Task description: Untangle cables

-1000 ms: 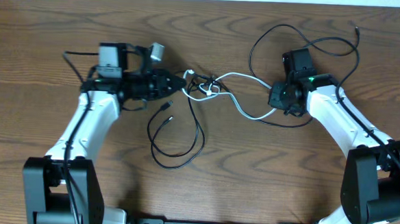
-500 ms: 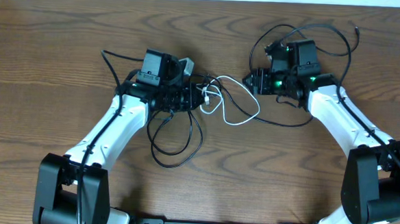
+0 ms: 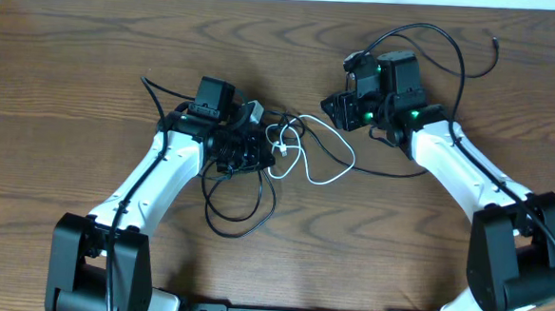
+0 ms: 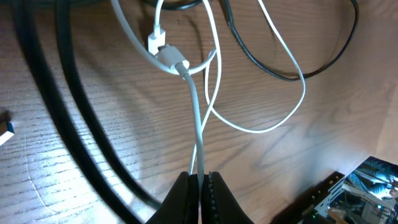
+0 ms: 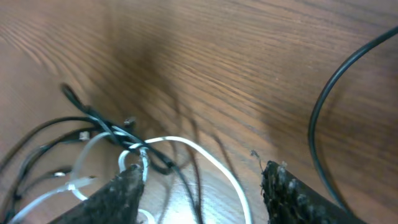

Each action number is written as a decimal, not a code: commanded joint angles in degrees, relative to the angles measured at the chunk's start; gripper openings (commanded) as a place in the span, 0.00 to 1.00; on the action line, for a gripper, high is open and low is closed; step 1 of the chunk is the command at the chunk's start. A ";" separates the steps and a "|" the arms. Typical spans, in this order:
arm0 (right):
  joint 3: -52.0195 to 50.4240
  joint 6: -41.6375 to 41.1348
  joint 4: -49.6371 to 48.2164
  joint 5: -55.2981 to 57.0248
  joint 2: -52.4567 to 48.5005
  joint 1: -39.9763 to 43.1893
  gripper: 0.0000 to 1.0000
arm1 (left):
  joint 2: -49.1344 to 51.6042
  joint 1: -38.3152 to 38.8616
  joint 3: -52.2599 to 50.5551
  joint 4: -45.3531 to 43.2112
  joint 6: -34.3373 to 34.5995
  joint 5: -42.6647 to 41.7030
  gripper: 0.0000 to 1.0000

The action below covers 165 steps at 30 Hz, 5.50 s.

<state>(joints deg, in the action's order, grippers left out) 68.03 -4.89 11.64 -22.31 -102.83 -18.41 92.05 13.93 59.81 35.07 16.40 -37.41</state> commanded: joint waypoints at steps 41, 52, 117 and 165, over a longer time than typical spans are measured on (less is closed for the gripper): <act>2.47 16.06 -8.35 -16.22 -15.67 0.96 0.51 | -0.33 1.75 0.39 0.48 2.91 7.76 0.07; 2.47 16.09 -7.76 -14.08 -15.69 0.33 0.54 | -0.31 8.44 0.39 -3.26 12.15 20.17 0.08; 2.47 3.61 -13.62 -16.65 -15.69 0.20 0.58 | 16.96 12.87 9.66 -20.65 31.32 44.17 0.56; 2.45 -4.44 8.79 -35.23 -15.67 -4.83 0.46 | 9.11 5.11 9.64 -19.32 14.21 15.85 0.07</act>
<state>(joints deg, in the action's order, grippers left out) 70.19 -10.37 18.09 -68.27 -118.50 -21.56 100.84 19.92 69.34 15.64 31.79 -16.16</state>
